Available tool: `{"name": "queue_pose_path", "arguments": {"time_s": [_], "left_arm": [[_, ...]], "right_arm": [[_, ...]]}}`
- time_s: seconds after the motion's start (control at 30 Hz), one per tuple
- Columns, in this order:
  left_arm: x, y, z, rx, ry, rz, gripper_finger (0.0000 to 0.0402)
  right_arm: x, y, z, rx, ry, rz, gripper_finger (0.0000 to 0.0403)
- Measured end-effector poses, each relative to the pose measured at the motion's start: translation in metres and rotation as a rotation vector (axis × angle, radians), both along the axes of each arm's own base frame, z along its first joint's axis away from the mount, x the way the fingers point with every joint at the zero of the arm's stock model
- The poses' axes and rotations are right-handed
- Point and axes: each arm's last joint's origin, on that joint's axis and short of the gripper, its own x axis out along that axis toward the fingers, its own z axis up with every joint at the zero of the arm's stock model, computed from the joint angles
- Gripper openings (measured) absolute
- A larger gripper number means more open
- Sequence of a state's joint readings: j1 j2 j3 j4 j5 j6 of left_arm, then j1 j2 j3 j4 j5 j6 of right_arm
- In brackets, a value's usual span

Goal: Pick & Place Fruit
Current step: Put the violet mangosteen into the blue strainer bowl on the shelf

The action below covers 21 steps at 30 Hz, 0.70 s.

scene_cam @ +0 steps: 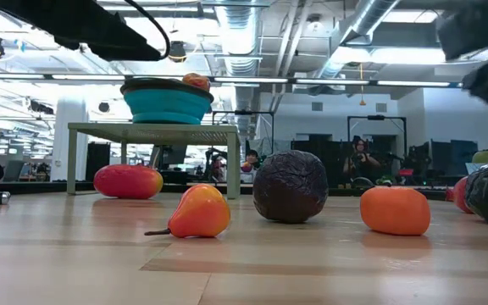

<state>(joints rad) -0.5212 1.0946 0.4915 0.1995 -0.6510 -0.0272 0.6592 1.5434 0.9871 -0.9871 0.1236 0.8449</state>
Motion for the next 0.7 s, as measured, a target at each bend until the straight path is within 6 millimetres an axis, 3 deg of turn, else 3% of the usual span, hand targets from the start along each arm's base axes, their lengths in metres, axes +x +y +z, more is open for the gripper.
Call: {"name": "queue_pose_path", "arguments": {"time_s": [0.13,0.27,0.43,0.7], "left_arm": [[0.001,0.002,0.0,0.0,-0.002,0.01,0.0264],[0.001,0.002,0.0,-0.002,-0.004,0.013,0.0264],[0.002,0.002,0.001,-0.006,-0.012,0.012,0.0264],[0.002,0.002,0.002,-0.009,-0.016,0.012,0.0264]], "right_arm": [[0.012,-0.002,-0.025,-0.068,0.092,0.08,0.0396],[0.024,-0.008,-0.043,-0.132,0.116,0.113,0.0378],[0.038,-0.01,-0.047,-0.11,0.036,0.161,0.0347],[0.038,-0.014,-0.047,-0.109,0.063,0.146,0.0291]]}}
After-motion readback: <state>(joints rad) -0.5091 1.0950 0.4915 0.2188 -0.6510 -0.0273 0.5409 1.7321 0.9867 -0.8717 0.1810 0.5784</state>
